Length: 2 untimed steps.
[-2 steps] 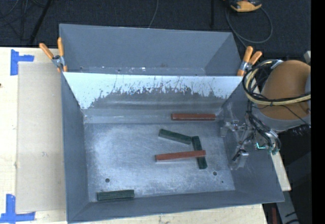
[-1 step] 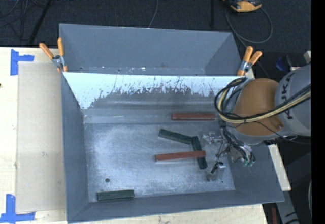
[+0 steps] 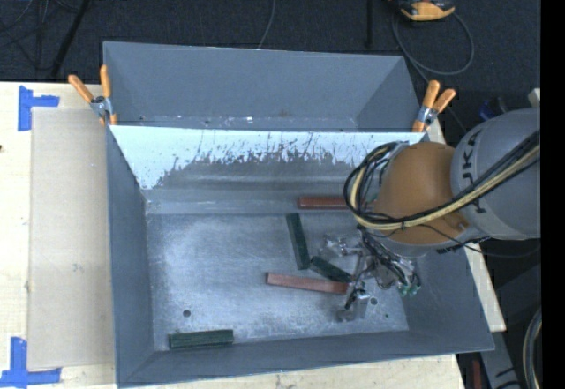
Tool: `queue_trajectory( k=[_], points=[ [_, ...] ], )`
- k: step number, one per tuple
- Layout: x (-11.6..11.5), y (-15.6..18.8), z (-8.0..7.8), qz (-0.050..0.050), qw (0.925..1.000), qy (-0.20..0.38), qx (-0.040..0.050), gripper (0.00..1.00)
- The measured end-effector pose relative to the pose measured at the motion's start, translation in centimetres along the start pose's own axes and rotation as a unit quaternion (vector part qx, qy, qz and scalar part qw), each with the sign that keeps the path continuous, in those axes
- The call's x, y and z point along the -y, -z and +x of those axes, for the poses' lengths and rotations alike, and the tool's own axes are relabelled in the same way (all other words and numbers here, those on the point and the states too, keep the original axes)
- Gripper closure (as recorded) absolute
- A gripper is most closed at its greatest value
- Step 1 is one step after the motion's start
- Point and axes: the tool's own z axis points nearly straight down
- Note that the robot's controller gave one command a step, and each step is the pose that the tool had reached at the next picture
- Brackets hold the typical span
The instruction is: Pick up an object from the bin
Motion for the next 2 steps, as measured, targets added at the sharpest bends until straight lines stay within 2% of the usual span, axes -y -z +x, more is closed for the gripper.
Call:
queue_trajectory(
  k=[1,2],
  points=[
    [5.6,0.1,-3.1,0.003,0.9976,0.069,0.0034,0.0],
    [1.7,0.0,1.3,0.0,0.9936,0.113,-0.0009,0.0]
  ],
)
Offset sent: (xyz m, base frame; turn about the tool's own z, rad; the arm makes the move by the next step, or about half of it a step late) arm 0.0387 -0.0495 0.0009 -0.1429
